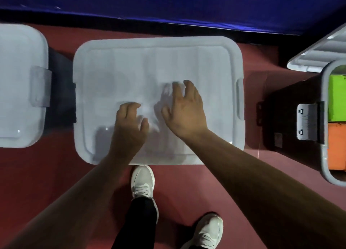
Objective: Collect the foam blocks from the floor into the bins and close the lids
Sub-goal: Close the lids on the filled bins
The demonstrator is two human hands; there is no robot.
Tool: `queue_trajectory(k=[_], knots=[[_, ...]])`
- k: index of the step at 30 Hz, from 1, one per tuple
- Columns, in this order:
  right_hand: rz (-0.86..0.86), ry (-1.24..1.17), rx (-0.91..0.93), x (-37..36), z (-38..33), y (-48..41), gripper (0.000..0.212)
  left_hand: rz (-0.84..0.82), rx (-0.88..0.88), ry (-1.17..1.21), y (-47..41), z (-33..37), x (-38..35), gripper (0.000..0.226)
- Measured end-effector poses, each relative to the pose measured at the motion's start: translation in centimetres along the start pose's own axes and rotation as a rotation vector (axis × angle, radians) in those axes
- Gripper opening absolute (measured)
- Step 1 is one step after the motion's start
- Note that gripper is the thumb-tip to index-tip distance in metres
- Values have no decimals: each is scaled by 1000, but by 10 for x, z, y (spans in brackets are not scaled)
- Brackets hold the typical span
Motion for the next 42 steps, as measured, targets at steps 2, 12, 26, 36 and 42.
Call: queue_trajectory(k=[2, 12, 26, 36, 42], knots=[[-184, 93, 111, -36, -29, -6, 71, 94, -34, -249, -6, -40, 21, 23], [-271, 371, 292, -128, -62, -25, 101, 89, 559, -372, -38, -176, 53, 85], [-166, 373, 351, -133, -62, -25, 97, 257, 605, -22, -29, -166, 52, 34], [-318, 276, 236, -111, -69, -29, 90, -18, 633, -96, -38, -151, 65, 31], [-197, 122, -50, 45, -109, -57, 73, -139, 505, -20, -90, -57, 151, 45]])
Point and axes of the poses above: each hand's wrist, its own y-axis away from the middle knuckle, its own x-axis out of the back of the hand, z = x × y, the point moved 6 cm from there along -y, towards the middle knuckle, and after that the axes turned 8 degrees about z, right-handed, at the moved point
